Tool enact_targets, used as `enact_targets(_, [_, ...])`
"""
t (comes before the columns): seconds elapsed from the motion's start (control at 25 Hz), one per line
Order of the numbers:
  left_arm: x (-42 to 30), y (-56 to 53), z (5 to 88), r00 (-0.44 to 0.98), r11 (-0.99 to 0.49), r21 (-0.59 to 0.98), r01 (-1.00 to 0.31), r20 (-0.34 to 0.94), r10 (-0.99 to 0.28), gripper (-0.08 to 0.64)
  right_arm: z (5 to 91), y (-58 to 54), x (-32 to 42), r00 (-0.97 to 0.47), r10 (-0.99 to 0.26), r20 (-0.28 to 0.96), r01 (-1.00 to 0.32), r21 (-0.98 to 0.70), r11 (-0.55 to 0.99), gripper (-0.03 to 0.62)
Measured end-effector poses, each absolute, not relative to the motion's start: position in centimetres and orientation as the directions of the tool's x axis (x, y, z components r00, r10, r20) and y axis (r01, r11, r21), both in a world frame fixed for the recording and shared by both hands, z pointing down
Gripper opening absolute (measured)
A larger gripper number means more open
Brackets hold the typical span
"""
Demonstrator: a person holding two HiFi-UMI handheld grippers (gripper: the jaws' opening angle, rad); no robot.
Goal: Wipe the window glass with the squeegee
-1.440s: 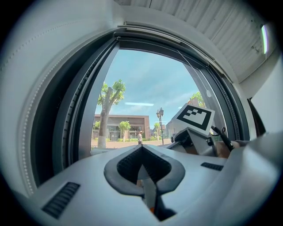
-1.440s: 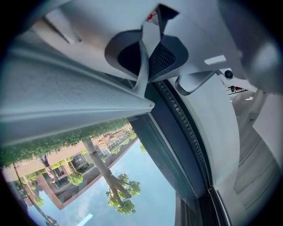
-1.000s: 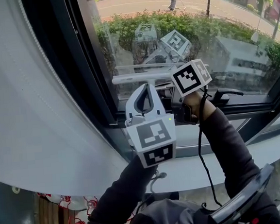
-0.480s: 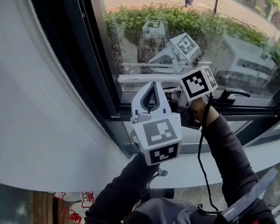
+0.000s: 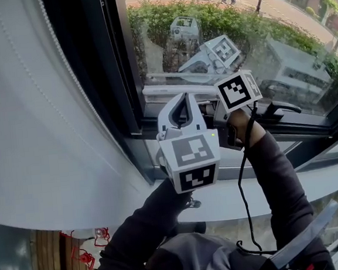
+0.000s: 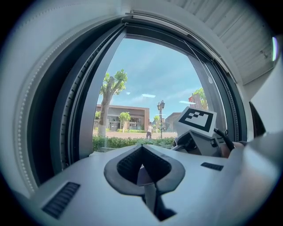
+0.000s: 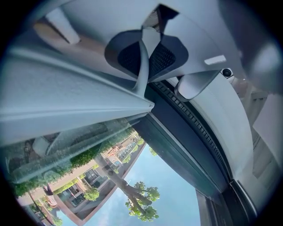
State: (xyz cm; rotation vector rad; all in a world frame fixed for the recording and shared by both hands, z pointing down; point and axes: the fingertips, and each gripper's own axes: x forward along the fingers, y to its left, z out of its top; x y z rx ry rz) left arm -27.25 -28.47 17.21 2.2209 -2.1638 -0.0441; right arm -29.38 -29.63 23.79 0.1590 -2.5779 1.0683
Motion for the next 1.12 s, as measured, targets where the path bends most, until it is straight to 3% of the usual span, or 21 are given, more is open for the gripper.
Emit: enact_targets(1.12, [-26.6,-26.5,19.8,0.139,-0.134,0.068,-0.989,0.069,-0.988,-0.005,26.8,-26.1,-28.7,-0.937,0.042,0.346,-0.244,-0.737,0.630,0.025])
